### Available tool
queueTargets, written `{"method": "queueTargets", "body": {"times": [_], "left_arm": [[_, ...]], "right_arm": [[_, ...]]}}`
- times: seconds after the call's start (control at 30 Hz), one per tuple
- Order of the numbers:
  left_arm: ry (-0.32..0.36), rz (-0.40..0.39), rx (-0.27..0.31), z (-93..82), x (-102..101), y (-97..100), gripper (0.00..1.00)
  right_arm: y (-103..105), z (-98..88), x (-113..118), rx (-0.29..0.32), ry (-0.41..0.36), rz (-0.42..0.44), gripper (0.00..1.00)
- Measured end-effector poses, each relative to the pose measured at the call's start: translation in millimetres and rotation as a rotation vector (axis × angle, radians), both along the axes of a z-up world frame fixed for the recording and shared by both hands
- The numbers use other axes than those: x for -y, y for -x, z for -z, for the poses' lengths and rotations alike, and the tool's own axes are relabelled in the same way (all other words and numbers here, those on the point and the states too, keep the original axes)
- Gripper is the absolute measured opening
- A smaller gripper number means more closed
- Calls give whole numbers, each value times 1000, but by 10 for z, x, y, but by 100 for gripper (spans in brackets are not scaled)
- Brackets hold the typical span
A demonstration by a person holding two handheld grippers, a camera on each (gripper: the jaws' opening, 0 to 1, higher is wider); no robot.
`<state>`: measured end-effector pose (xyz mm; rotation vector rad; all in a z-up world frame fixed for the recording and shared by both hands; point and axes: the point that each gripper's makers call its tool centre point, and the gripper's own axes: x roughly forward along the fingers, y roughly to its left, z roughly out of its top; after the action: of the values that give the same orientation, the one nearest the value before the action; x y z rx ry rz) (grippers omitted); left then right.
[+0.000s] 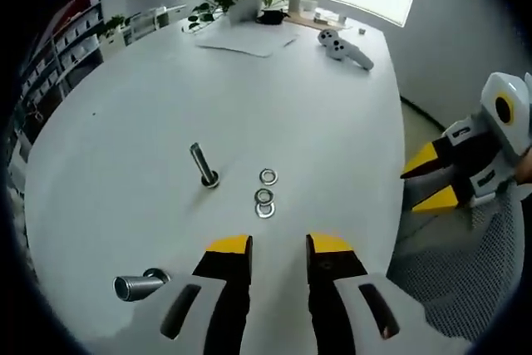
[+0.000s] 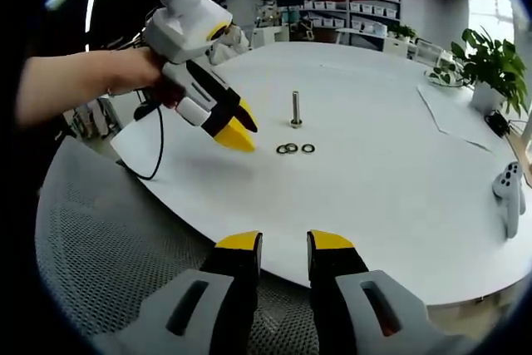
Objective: Place the washer onto the threaded stud by aligning its center hole with the stud, sliding it down to the base, and recovering from edge contact or off-axis alignment until the washer reaches the visible bottom stop.
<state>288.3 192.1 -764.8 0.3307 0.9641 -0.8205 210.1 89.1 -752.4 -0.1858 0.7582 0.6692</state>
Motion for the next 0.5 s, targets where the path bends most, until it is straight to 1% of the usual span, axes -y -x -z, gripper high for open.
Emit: {"method": "queueTargets", "body": {"times": [0.23,0.3,0.37,0.4,0.5], "left_arm": [[-25,24,-18,69,26,-20,24],[-41,37,-23,105,22,-29,24],[-69,63,-36,145,2,-1,23],[-85,76,-32,169,-15,2,22],[-97,81,-45,202,-37,27,22]], "right_arm": [[-5,-7,5,3,-9,9,24],[-7,-10,4,3,-12,10,24],[-7,-10,4,4,-13,10,24],[-9,-8,3,3,-13,10,24],[-4,-4,3,-1,-9,7,24]]}}
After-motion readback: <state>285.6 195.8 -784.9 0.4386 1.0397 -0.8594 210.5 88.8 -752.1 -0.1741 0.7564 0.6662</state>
